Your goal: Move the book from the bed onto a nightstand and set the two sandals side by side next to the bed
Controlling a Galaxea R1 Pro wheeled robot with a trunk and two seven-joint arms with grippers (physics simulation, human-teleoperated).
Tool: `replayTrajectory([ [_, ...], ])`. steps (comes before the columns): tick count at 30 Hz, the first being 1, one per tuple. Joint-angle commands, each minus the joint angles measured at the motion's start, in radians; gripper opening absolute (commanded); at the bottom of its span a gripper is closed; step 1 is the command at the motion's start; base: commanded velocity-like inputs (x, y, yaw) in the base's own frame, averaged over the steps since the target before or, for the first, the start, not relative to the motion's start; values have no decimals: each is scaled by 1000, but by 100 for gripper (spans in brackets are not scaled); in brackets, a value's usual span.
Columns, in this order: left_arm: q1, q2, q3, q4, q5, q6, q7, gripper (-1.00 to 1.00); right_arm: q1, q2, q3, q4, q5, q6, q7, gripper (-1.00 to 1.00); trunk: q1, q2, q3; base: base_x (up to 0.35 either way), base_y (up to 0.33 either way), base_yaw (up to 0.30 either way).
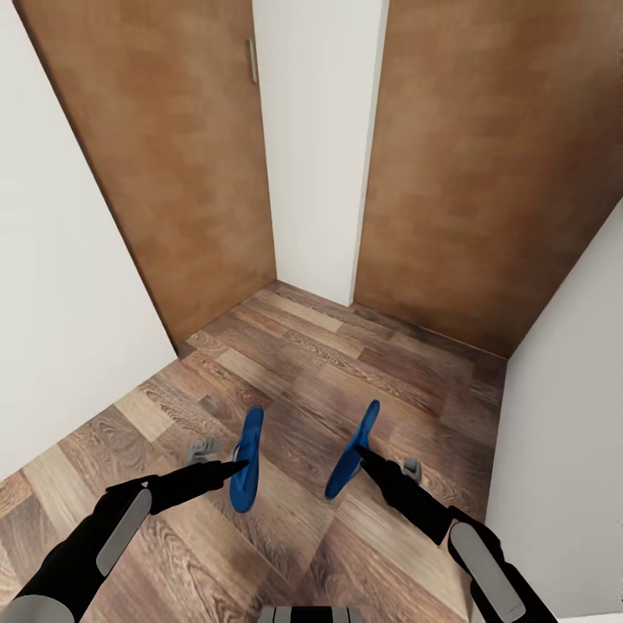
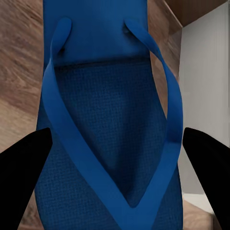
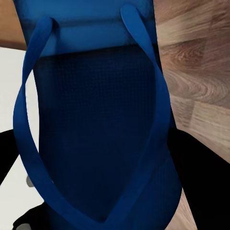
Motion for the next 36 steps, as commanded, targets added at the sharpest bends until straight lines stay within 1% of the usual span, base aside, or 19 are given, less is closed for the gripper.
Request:
replayTrajectory([
  [1, 0, 1, -2, 0, 8, 7, 3, -100, 0, 0, 2, -1, -7, 4, -1, -100, -1, 0, 3, 0, 0, 0],
  [4, 0, 1, -2, 1, 8, 7, 3, -100, 0, 0, 2, -1, -6, 4, -2, -100, -2, 1, 15, 0, 0, 0],
  [11, 0, -1, -2, 37, 7, 6, 1, -100, 0, 0, 2, -1, -6, 4, -2, -100, -5, 2, 42, 0, 0, 0],
  [36, 0, -1, -2, 40, 8, 6, 0, -100, 0, 1, 5, 0, -4, 2, -5, -100, -16, 8, 139, 0, 0, 0],
])
